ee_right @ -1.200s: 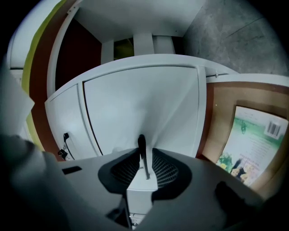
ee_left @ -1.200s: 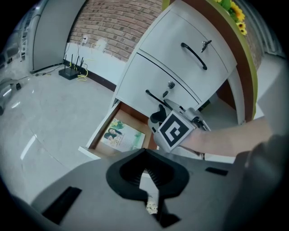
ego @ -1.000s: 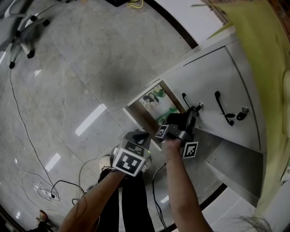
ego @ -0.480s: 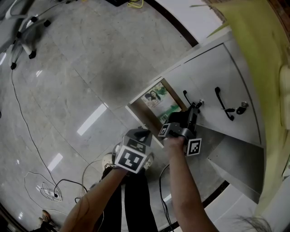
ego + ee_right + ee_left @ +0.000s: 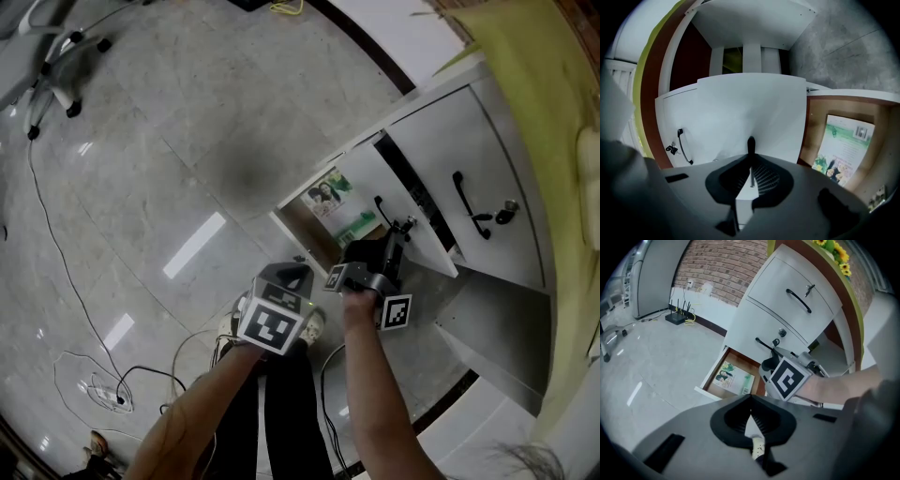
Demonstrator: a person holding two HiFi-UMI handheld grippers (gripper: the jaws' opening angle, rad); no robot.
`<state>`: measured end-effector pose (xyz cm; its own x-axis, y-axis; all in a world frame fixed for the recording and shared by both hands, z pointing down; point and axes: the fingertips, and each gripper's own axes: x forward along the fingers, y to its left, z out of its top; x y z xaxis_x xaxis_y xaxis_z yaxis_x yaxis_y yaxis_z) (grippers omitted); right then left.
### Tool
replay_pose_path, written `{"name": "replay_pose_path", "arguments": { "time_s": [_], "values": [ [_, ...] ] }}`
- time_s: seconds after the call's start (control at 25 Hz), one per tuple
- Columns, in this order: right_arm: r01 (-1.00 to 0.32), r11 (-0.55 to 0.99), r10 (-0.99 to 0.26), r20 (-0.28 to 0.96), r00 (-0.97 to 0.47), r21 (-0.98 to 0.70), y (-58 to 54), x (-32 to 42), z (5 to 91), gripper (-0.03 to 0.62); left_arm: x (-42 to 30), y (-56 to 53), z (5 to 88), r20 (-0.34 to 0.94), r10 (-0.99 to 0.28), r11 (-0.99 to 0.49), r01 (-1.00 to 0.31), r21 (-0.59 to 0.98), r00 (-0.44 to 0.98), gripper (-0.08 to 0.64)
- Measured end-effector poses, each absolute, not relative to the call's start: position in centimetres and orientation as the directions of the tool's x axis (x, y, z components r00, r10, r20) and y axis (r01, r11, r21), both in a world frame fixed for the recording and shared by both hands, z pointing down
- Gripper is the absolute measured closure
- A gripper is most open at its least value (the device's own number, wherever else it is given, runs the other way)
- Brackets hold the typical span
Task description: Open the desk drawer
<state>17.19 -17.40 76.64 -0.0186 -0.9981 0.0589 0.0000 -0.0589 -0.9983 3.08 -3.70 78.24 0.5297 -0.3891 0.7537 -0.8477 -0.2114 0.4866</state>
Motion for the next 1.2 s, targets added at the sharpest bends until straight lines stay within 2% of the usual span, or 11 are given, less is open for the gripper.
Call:
{"name": "replay_pose_path", "arguments": {
  "time_s": [1.2],
  "values": [
    [0.031,-0.15,-0.988,0.148,-0.051,-0.988,-7.0,12.7,76.7,0.568,-1.7,-0.5,77.2,0.756,-0.418,-0.163,-0.86,0.483,0.504,0.551]
  ]
}}
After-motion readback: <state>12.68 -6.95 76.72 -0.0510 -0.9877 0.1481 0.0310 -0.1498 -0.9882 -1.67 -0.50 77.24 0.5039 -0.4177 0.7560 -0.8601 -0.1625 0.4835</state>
